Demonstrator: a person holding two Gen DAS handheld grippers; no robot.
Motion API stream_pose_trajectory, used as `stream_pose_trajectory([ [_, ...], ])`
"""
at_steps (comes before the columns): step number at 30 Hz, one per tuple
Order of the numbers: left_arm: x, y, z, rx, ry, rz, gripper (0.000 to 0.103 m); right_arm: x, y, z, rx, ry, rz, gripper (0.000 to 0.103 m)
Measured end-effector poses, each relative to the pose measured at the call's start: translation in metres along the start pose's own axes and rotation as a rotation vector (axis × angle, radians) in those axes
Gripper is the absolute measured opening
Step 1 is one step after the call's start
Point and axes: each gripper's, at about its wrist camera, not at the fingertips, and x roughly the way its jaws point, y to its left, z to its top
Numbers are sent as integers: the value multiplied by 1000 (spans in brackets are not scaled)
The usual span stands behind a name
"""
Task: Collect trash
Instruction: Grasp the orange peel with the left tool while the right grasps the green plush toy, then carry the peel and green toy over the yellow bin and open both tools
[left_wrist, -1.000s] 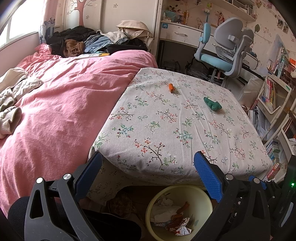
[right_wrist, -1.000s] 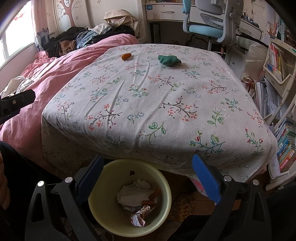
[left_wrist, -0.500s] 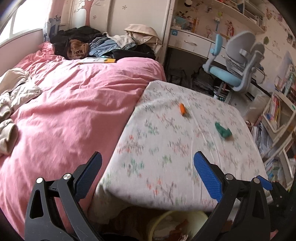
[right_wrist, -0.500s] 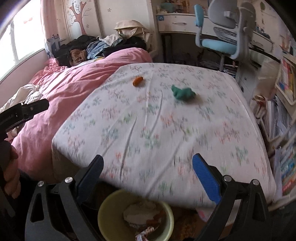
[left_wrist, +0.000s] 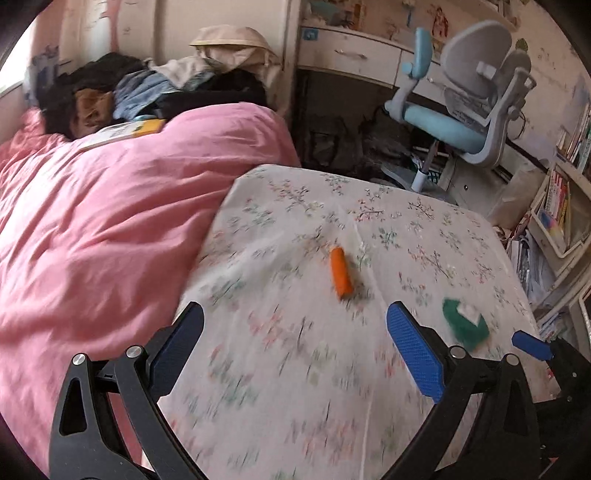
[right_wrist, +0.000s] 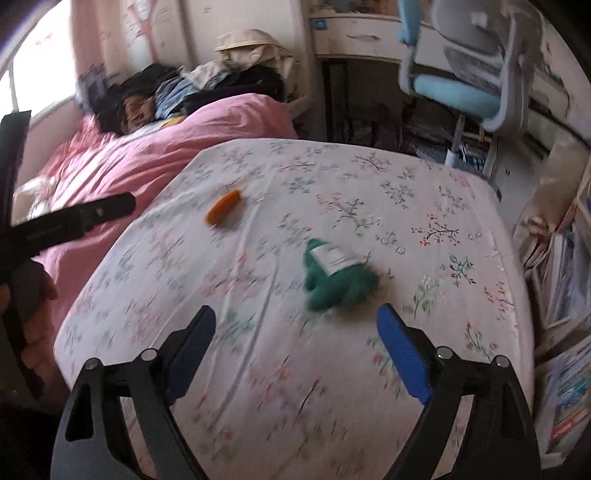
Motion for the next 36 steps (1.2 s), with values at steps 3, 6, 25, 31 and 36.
stream_pose_trajectory([
  [3,27,-14,12,44,16,10,96,15,-6,10,2,18,11,82],
  [6,55,-25,19,67,49,15,96,29,-6,13,-34,48,-3,77],
  [25,98,-40,21,128,140,-77,15,42,-21,20,-57,84,44,41],
  [31,40,-15,11,60,84,-121,15,14,-6,14,-48,37,90,41],
  [36,-7,-5,-11,30,39,-131,15,-13,8,0,-41,6,124,41],
])
